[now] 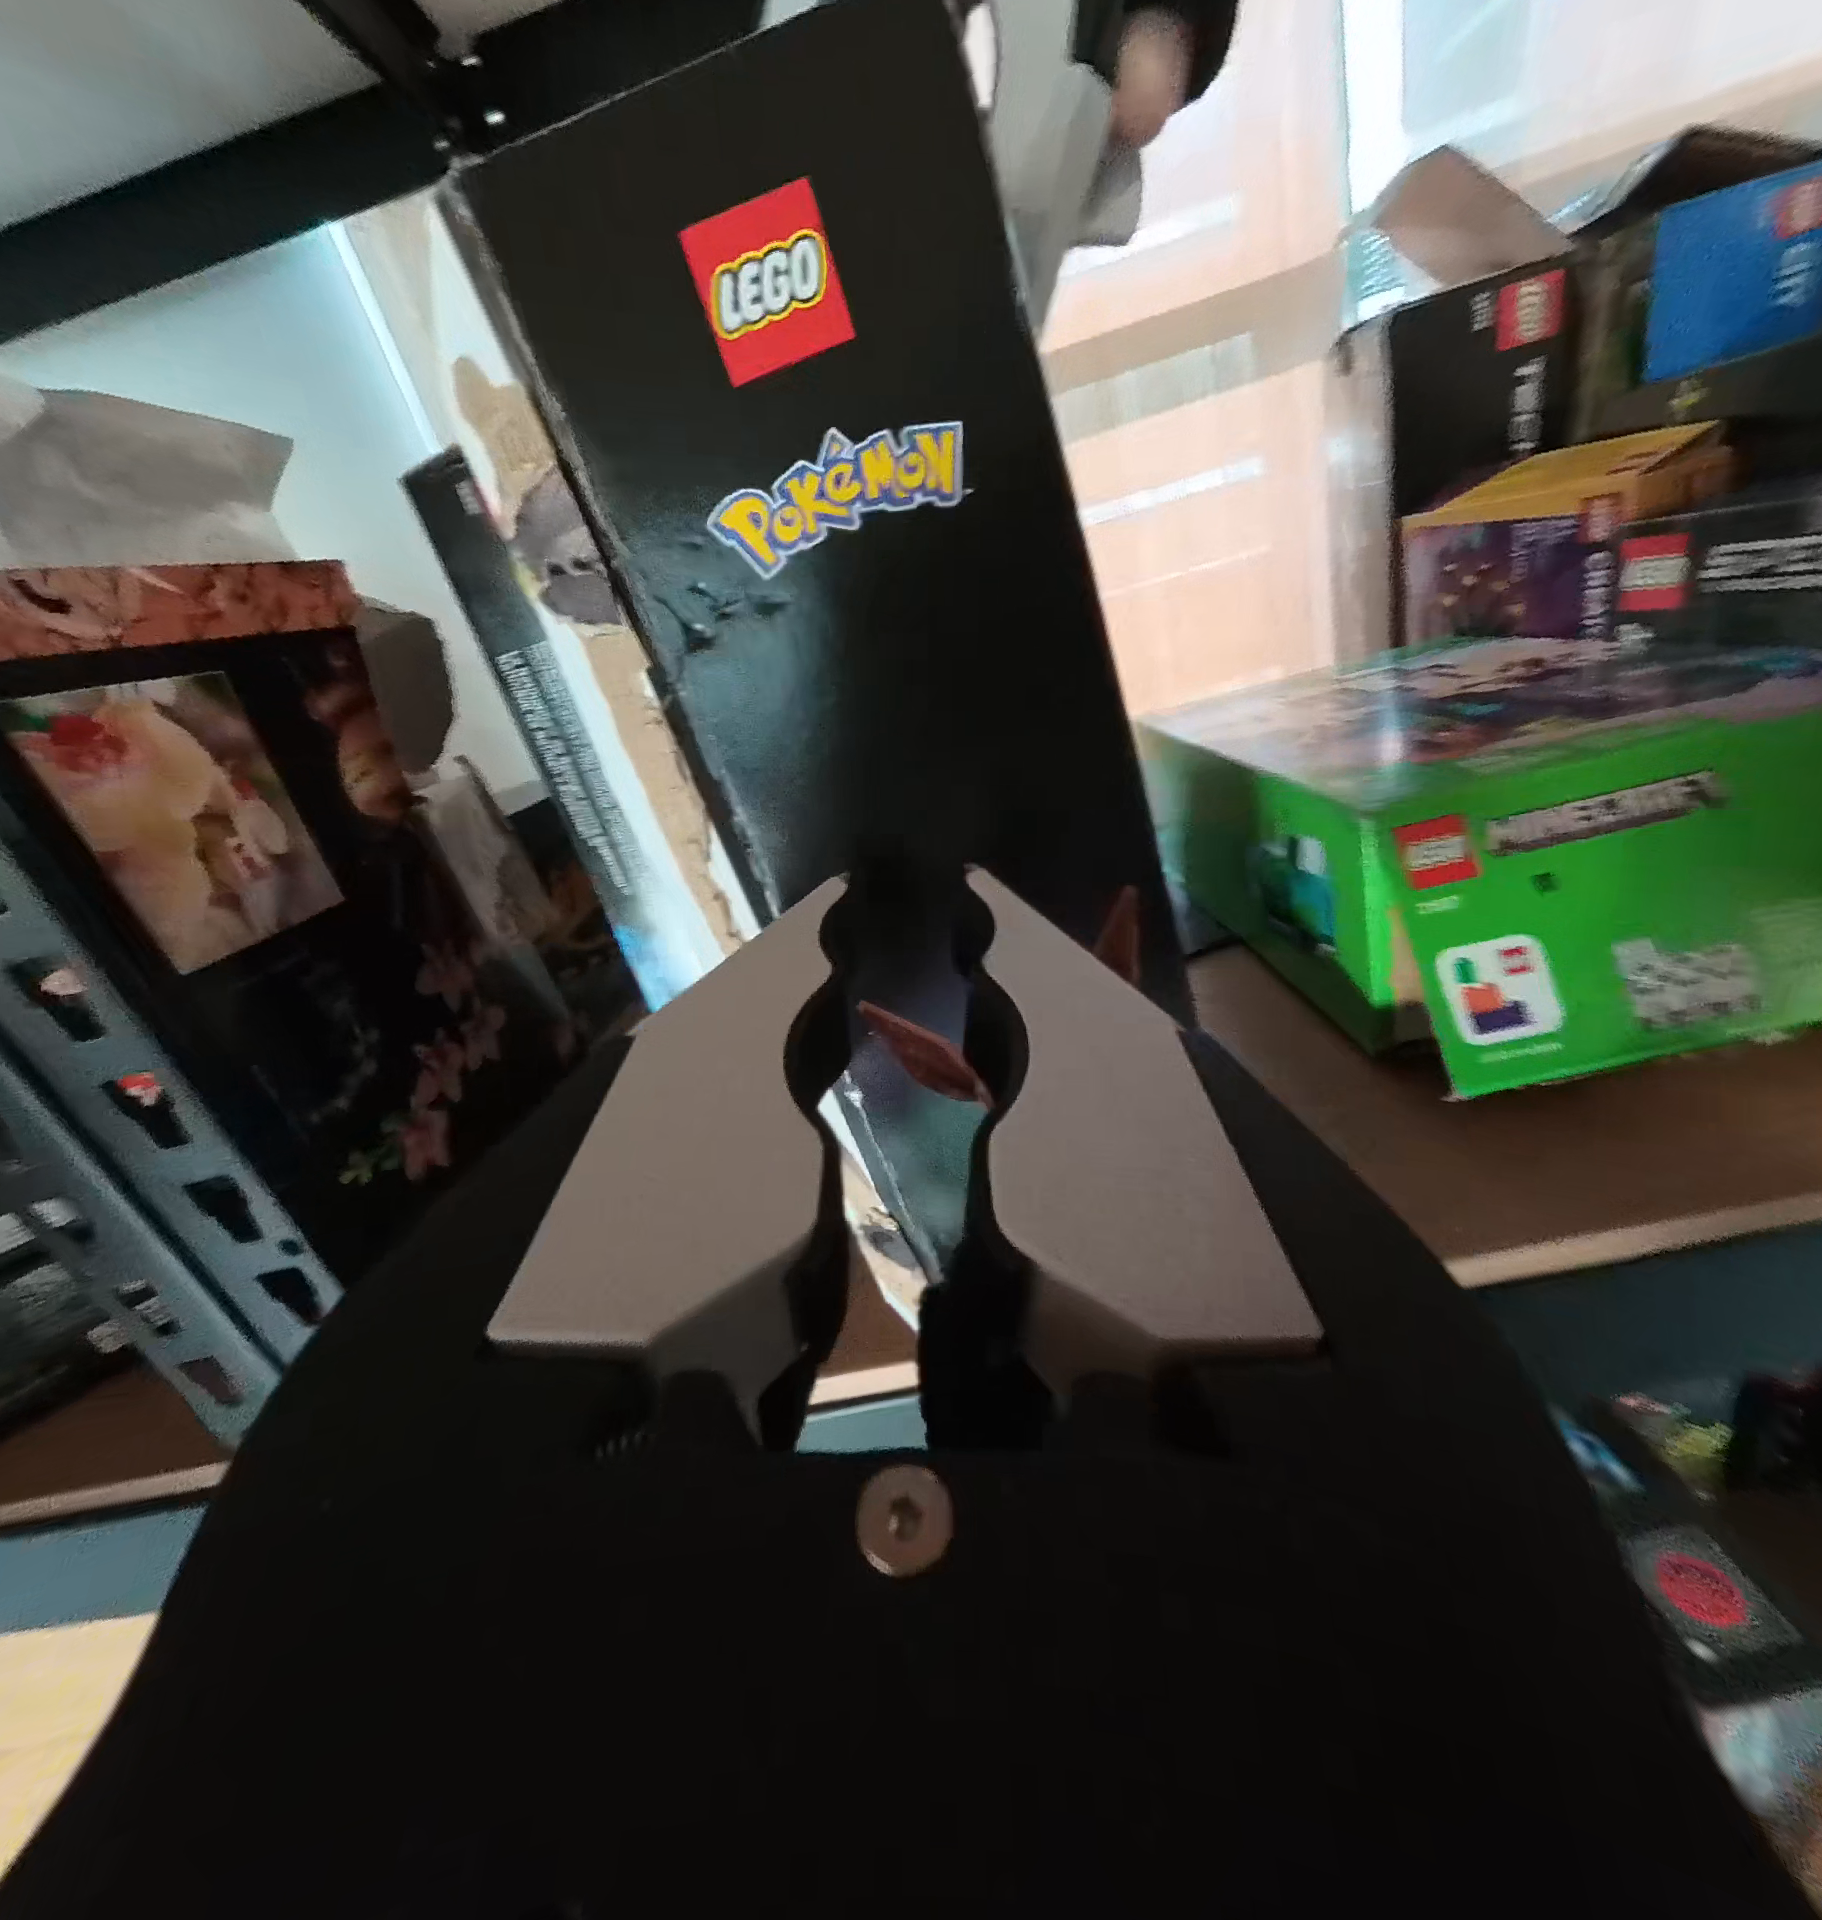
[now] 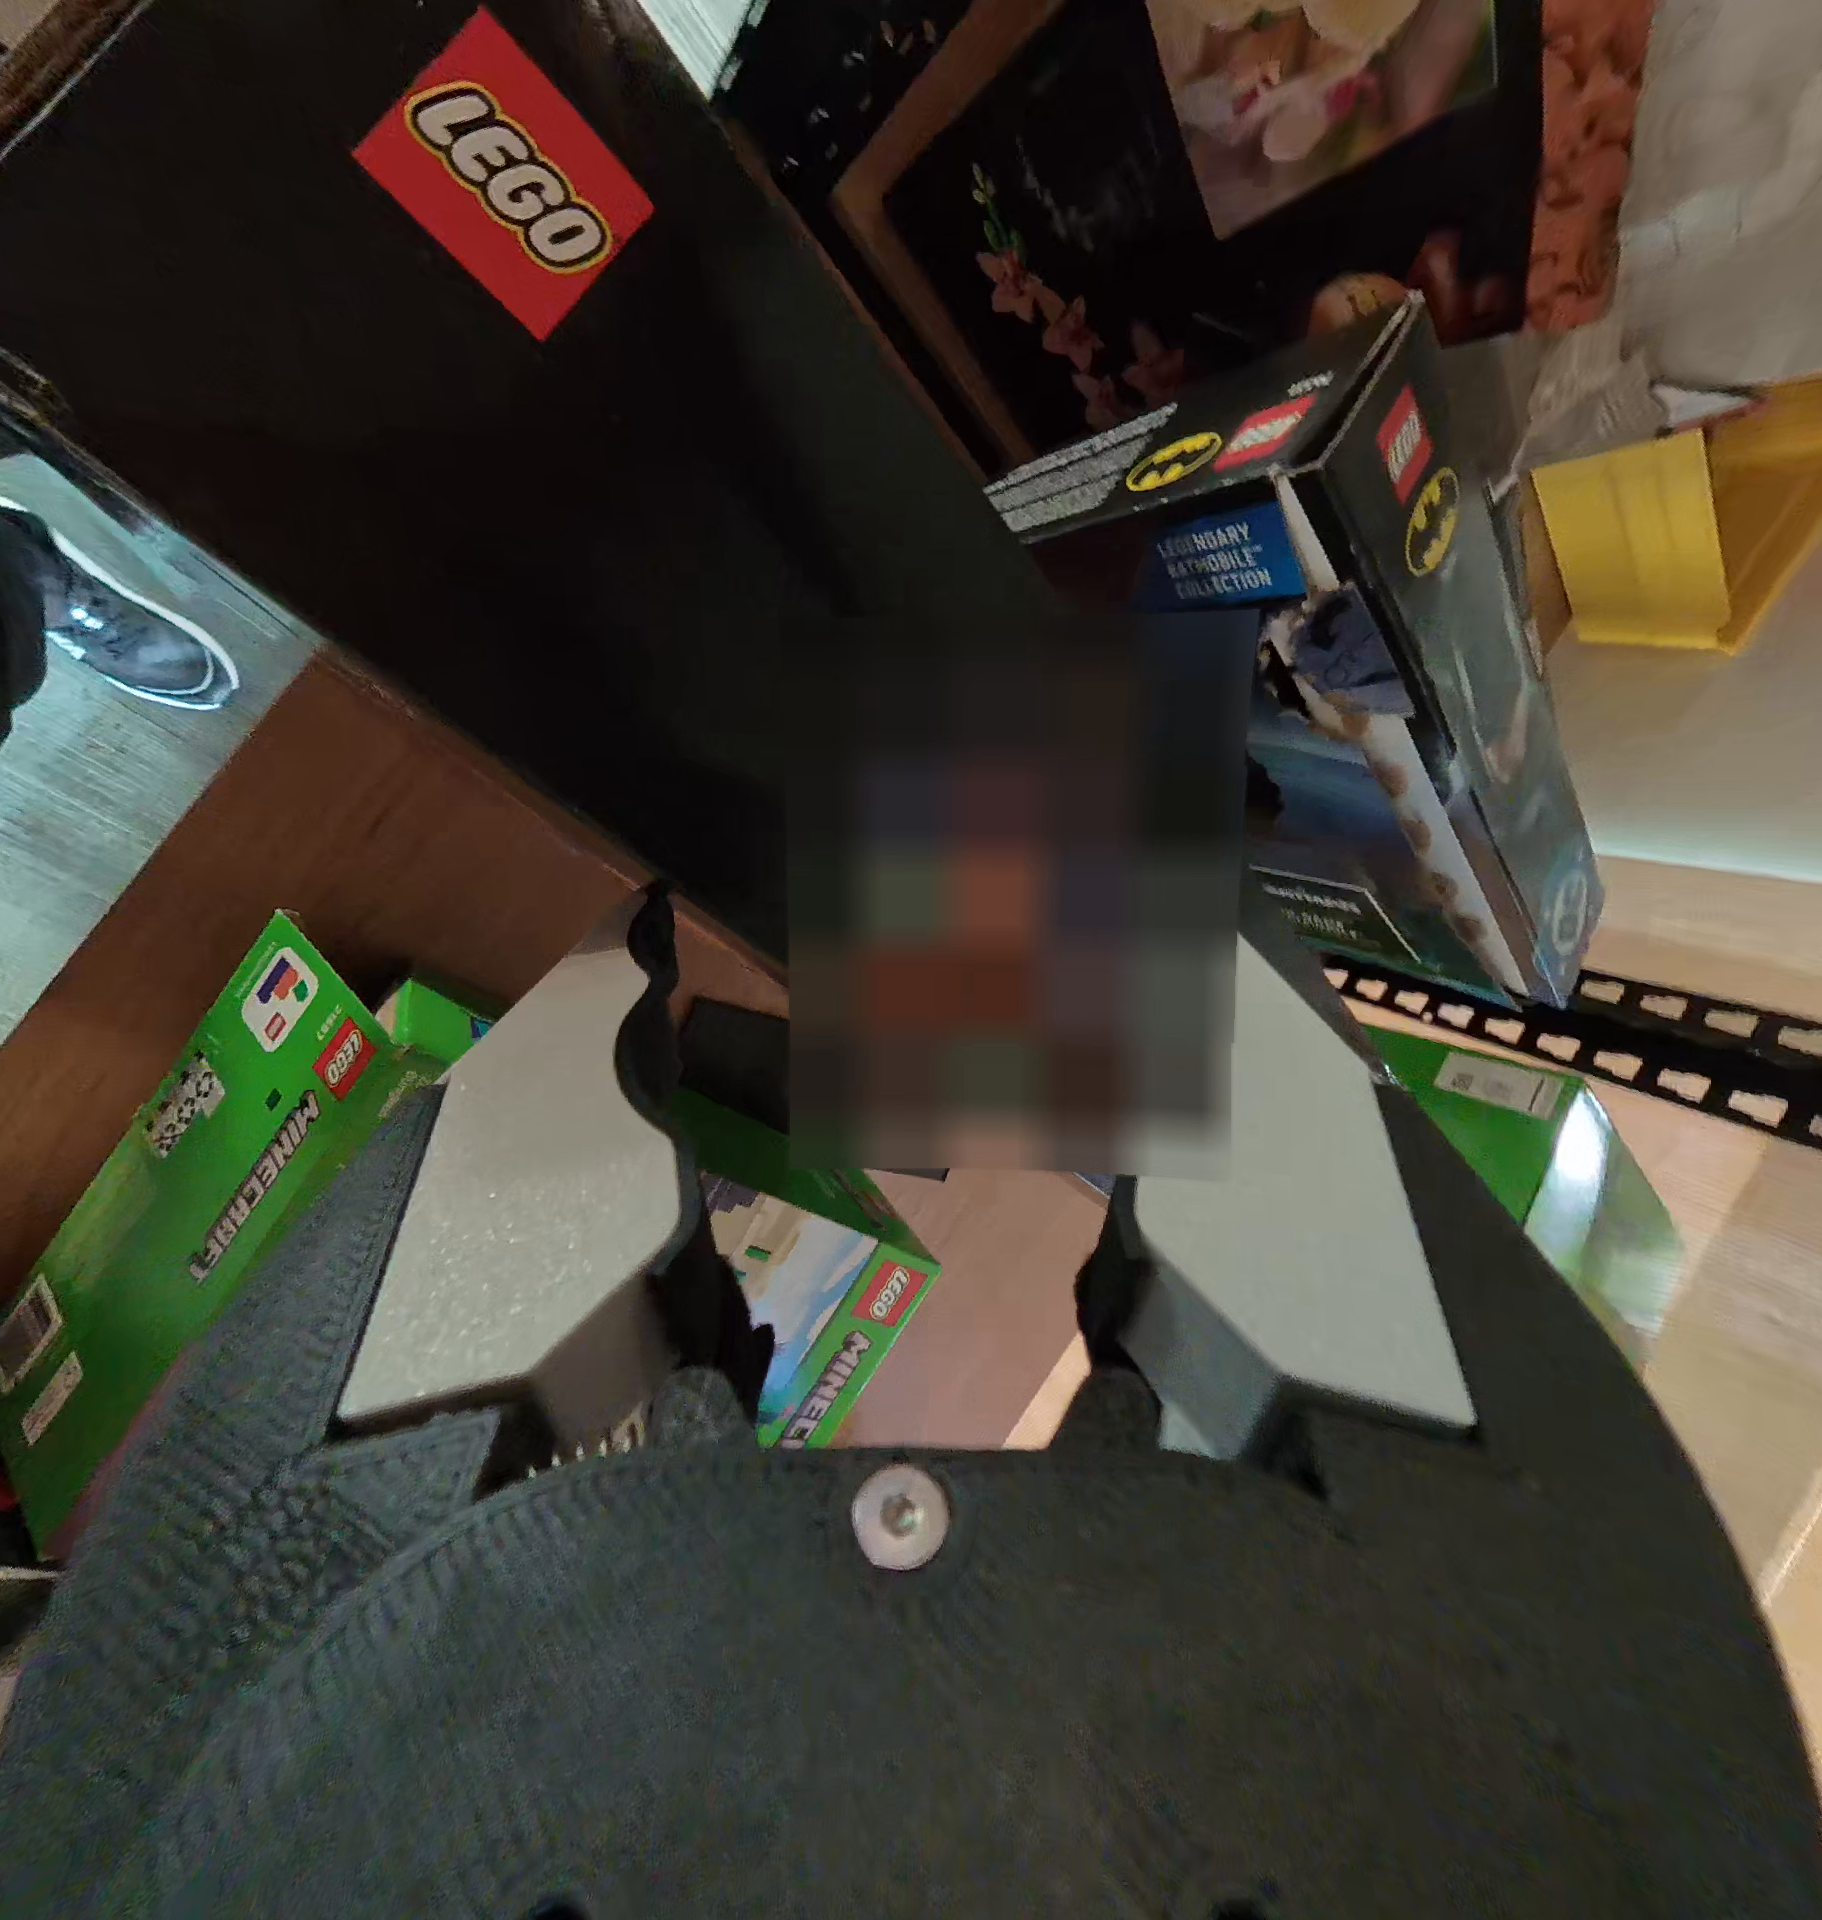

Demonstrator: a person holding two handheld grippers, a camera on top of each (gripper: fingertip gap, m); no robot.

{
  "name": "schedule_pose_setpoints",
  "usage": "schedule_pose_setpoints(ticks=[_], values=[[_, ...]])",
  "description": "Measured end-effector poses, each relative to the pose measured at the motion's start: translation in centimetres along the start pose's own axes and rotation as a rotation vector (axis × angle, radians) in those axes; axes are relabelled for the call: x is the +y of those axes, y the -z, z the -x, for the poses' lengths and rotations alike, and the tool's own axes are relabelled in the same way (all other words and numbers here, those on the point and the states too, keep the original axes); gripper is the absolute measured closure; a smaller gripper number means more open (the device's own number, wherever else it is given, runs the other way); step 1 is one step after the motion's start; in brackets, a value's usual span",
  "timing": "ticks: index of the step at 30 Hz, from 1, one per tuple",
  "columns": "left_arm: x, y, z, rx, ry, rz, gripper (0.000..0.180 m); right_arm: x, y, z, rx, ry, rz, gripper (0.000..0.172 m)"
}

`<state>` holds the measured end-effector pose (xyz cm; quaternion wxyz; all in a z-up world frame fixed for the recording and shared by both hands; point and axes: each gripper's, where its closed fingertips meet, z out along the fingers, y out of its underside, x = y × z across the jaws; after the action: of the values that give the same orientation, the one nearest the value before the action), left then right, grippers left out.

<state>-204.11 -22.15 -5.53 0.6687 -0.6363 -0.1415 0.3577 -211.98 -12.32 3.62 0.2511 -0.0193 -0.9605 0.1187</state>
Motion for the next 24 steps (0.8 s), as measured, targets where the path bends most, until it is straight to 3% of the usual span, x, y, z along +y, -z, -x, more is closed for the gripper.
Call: schedule_pose_setpoints(ticks=[1,7,9,14,20,24], values=[[0.2,-0.4,0.7,-0.025,-0.001,0.006,0.171,0.1,-0.1,-0.2,0.009,-0.022,0.011,0.083],[1.0,-2.2,2.9,-0.018,0.050,0.032,0.177,0.7,-0.3,-0.9,0.052,-0.115,0.096,0.088],[0.6,-2.1,4.1,-0.015,0.114,-0.018,0.180,0.5,-0.2,-0.9,0.058,-0.103,0.117,0.090],[0.5,-2.3,5.0,0.006,0.097,-0.033,0.180,0.3,0.2,-1.2,-0.008,-0.078,0.110,0.093],[0.8,-1.3,3.9,0.057,0.085,-0.041,0.169,-2.6,0.0,-1.1,-0.105,0.071,0.004,0.067],[1.0,-1.5,3.4,0.113,0.121,-0.049,0.167,-3.4,-2.0,-0.7,-0.161,0.180,0.053,0.052]])
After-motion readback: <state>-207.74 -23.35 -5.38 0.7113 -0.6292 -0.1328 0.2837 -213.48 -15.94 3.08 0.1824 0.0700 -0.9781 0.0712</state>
